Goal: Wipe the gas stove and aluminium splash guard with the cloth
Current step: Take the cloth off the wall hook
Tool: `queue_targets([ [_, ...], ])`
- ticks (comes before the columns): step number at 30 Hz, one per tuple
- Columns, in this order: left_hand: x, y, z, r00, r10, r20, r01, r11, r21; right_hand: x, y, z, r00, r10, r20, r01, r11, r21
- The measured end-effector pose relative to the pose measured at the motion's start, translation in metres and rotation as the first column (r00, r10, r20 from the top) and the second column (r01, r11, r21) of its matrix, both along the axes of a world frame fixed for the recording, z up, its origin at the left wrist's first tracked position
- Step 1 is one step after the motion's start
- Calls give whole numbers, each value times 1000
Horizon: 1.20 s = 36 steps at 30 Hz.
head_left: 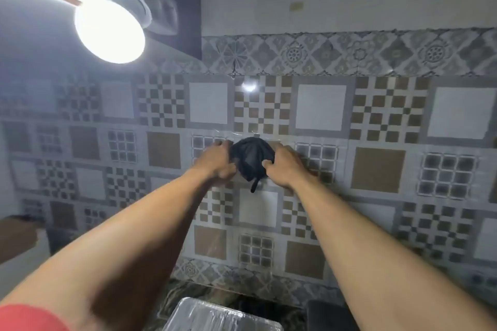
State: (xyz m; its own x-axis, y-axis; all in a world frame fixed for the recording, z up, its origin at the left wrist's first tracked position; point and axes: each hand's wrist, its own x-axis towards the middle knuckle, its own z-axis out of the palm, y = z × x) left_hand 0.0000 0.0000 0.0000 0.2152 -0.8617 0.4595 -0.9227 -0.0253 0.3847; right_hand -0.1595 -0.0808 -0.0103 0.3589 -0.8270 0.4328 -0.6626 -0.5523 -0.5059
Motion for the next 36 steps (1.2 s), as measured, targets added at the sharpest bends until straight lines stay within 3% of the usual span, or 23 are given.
queue_targets([
  [4, -2, -21, -6, 995, -19, -97, 17, 1000, -25, 16, -18, -9, 993, -91, 80, 98, 992, -80],
  [10, 2, -42, -6, 996, 76, -40, -80, 989, -125, 27, -29, -8, 969, -195, 153, 218, 964, -154],
  [12, 1, -41, -2, 993, 33, -109, -52, 984, -172, 22, -28, -2, 963, -192, 189, 219, 966, -135],
  [17, -3, -25, 21, 954, -18, -300, -55, 971, -234, -4, -9, 25, 949, -93, 300, 73, 994, 78],
  [23, -27, -3, 14, 924, -36, -380, 27, 999, -29, -42, 32, 25, 979, -153, 138, 104, 944, 313],
  [28, -69, 15, -14, 766, -65, -639, 172, 979, 107, -88, 65, 3, 962, -204, 180, 97, 874, 476],
  [32, -116, 31, -30, 628, -89, -773, 293, 947, 129, -123, 80, -14, 916, -210, 342, -56, 777, 627],
  [34, -141, 38, -37, 528, -96, -844, 394, 908, 143, -139, 83, -24, 892, -217, 397, -107, 751, 651],
  [36, -161, 47, -44, 459, -87, -884, 479, 863, 164, -155, 86, -36, 910, -239, 339, -31, 776, 630],
])
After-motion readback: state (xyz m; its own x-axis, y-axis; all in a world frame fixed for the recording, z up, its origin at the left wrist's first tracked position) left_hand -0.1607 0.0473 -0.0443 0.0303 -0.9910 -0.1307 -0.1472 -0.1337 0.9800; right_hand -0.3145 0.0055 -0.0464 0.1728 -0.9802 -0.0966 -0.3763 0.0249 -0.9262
